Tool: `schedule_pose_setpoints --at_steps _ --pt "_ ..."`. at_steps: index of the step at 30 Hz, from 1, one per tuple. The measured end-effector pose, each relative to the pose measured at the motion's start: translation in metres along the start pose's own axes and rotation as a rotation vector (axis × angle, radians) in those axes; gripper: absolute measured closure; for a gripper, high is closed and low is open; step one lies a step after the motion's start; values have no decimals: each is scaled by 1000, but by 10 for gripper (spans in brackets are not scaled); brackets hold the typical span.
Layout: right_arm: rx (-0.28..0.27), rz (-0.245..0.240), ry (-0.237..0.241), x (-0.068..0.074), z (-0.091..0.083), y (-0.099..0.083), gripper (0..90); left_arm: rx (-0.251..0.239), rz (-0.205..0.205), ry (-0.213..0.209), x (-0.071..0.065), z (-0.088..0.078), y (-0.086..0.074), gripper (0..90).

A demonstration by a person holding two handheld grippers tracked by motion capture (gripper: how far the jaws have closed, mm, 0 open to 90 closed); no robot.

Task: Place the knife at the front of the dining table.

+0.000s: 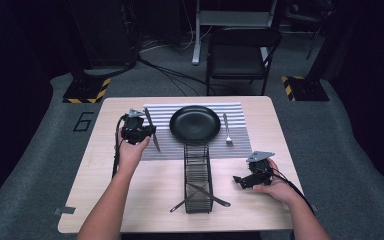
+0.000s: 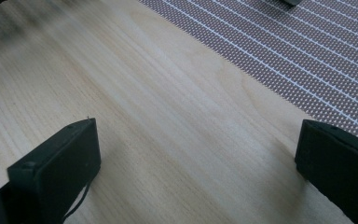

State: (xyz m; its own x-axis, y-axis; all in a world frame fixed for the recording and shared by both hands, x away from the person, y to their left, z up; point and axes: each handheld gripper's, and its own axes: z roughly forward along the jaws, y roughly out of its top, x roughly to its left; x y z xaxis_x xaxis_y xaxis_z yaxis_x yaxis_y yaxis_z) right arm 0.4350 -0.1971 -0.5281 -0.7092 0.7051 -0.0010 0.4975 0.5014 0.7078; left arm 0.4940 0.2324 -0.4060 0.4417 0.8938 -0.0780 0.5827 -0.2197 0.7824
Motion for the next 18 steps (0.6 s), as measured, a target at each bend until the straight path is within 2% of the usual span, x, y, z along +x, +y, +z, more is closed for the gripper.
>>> schedule_pose_setpoints --at_steps 3,10,18 --pt "0 -1 0 0 0 0 0 -1 2 2 0 7 5 823" --pt "0 -1 0 0 0 0 0 -21 -57 -3 5 22 10 825" --pt "0 -1 0 0 0 0 0 -22 -92 8 6 40 17 826"
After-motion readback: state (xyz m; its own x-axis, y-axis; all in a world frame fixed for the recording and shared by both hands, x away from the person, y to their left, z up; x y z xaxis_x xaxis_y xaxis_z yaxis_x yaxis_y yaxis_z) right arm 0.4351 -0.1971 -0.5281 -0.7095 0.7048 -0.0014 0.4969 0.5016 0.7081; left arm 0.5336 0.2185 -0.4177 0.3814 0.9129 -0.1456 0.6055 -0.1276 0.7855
